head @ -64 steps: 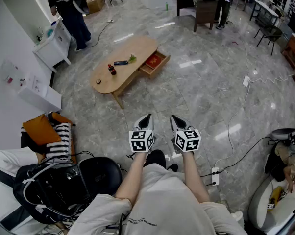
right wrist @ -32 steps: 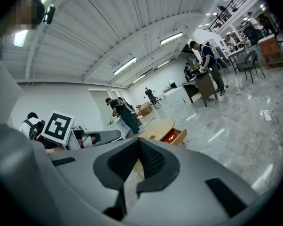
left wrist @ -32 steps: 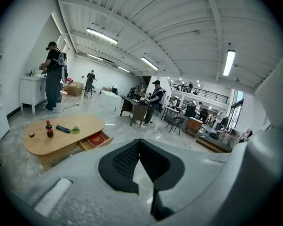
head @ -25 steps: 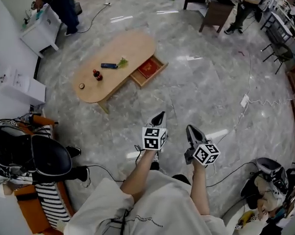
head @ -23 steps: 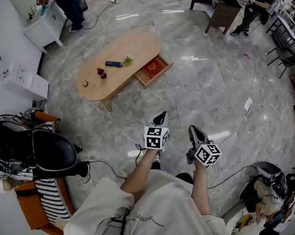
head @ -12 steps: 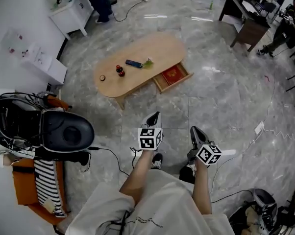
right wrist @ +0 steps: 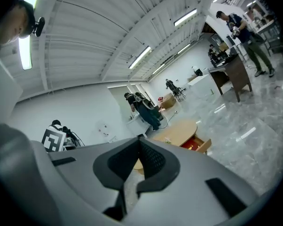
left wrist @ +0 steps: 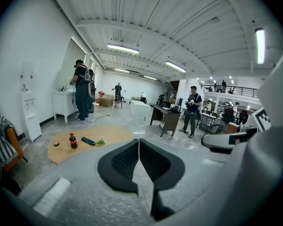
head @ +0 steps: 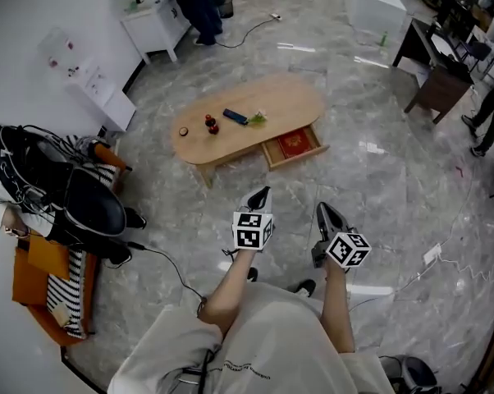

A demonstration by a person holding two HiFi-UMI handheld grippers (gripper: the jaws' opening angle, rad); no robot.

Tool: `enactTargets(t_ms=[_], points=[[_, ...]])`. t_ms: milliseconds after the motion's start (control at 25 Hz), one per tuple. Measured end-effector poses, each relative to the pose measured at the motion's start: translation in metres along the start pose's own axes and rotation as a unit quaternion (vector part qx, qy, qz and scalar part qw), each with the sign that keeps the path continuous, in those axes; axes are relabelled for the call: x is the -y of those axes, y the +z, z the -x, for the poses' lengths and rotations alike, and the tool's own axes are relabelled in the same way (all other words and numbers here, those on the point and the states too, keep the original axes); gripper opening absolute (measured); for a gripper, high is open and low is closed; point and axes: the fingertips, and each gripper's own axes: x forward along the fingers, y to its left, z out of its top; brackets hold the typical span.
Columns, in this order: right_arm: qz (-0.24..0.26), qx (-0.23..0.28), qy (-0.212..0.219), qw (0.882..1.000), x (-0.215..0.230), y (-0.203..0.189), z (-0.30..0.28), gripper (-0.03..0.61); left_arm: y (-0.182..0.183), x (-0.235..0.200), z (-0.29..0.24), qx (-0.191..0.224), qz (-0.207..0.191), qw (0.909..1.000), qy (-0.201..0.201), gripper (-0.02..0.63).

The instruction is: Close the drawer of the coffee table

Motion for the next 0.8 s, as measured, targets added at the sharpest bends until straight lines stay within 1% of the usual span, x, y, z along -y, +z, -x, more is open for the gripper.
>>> enactTargets(t_ms=[280, 440, 600, 720, 800], points=[[0.003, -0.007, 0.022, 1.0, 0.039, 0.033, 0.036, 0.015, 0.006, 0.07, -0.019, 0.014, 0.012, 0.9998, 0.012, 0.009], [-0.008, -0.01, 0.022, 1.0, 0.066, 0.037, 0.063, 0.015, -0.004, 0.098, -0.023, 0.01, 0.019, 0.9994, 0.026, 0.009], [-0.018, -0.012, 0.016, 1.0, 0.094, 0.036, 0.086, 0.015, -0.014, 0.116, -0.029, 0.008, 0.028, 0.9988, 0.039, 0.009], [-0.026, -0.018, -0.003, 0.999, 0.119, 0.037, 0.102, 0.015, -0.021, 0.139, -0.037, 0.006, 0.039, 0.999, 0.02, 0.009], [-0.041, -0.014, -0.013, 0.999, 0.134, 0.038, 0.11, 0.015, -0.025, 0.153, -0.04, 0.0, 0.038, 0.9993, 0.007, 0.009]])
